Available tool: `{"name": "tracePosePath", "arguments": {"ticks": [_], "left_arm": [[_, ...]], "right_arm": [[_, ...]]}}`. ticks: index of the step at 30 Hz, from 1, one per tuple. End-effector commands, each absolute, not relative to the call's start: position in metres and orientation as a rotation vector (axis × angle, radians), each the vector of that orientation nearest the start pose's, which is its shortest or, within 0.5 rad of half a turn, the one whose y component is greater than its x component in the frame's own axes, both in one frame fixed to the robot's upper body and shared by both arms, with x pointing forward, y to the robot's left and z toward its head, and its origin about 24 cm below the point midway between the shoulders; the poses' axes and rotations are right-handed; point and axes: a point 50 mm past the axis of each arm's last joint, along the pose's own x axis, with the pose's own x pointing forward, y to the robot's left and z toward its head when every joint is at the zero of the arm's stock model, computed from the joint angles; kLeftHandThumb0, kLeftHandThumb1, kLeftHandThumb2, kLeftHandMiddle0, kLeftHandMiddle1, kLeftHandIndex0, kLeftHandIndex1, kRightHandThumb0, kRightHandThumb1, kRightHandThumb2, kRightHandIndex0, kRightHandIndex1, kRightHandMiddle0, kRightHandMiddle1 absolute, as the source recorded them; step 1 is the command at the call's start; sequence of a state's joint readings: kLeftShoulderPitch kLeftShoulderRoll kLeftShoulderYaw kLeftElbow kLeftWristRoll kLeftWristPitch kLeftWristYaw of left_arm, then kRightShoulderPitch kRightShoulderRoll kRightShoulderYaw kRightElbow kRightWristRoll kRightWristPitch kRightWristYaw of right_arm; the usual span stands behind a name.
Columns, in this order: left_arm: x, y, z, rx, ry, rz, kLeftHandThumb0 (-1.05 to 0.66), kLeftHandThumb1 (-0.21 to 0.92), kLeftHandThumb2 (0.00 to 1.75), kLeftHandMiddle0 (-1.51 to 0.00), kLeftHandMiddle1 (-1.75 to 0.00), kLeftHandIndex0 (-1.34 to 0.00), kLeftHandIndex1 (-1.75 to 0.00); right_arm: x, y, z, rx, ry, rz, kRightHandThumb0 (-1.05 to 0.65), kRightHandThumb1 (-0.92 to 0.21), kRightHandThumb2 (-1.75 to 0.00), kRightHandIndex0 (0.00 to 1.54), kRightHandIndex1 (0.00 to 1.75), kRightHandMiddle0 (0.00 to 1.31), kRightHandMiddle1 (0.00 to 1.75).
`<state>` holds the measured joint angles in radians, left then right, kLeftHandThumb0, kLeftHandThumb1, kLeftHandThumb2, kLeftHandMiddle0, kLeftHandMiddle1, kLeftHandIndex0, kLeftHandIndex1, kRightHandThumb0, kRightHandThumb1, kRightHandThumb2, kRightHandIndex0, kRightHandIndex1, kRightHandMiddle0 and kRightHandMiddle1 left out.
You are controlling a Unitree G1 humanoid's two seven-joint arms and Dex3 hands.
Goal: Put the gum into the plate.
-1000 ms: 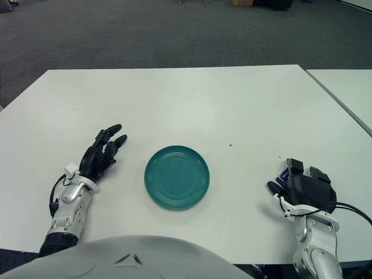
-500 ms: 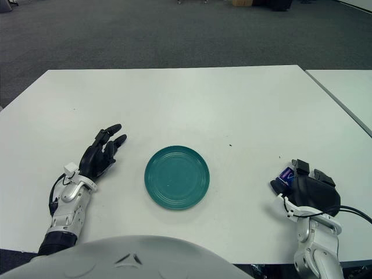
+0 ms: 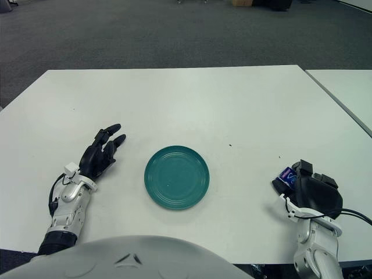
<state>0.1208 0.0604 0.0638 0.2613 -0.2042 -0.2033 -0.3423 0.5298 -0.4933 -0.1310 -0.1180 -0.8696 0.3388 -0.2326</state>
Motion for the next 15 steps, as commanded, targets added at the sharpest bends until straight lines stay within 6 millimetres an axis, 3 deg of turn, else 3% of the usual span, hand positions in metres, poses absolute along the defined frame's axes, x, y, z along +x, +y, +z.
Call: {"name": "tracePosePath", "arguments": {"ticks": [1, 13, 15], "left_arm": [[0.2056, 0.1764, -0.0348, -0.157, 0.217, -0.172, -0.86, 0.92, 0.74, -0.21, -0.56, 0.00, -0.87], [0.2054, 0.1785, -0.0356, -0.155, 0.209, -0.180, -0.88, 0.92, 0.73, -0.18, -0.56, 0.00, -0.86], [0.2056, 0.1788, -0.0362, -0.154, 0.212, -0.178, -0.89, 0.92, 0.73, -0.18, -0.56, 0.00, -0.84]], "right_arm": [[0.0880, -0.3058, -0.0144, -1.362, 0.718, -0.285, -0.41, -0.71, -0.76, 0.56, 1.16, 0.37, 1.67], [0.0894, -0.3054, -0.0173, -1.373, 0.668, -0.313, -0.40, -0.63, -0.84, 0.59, 1.24, 0.44, 1.66], [0.0903, -0.3051, -0.0167, -1.374, 0.660, -0.315, -0.17, -0.58, -0.88, 0.59, 1.31, 0.42, 1.68]]}}
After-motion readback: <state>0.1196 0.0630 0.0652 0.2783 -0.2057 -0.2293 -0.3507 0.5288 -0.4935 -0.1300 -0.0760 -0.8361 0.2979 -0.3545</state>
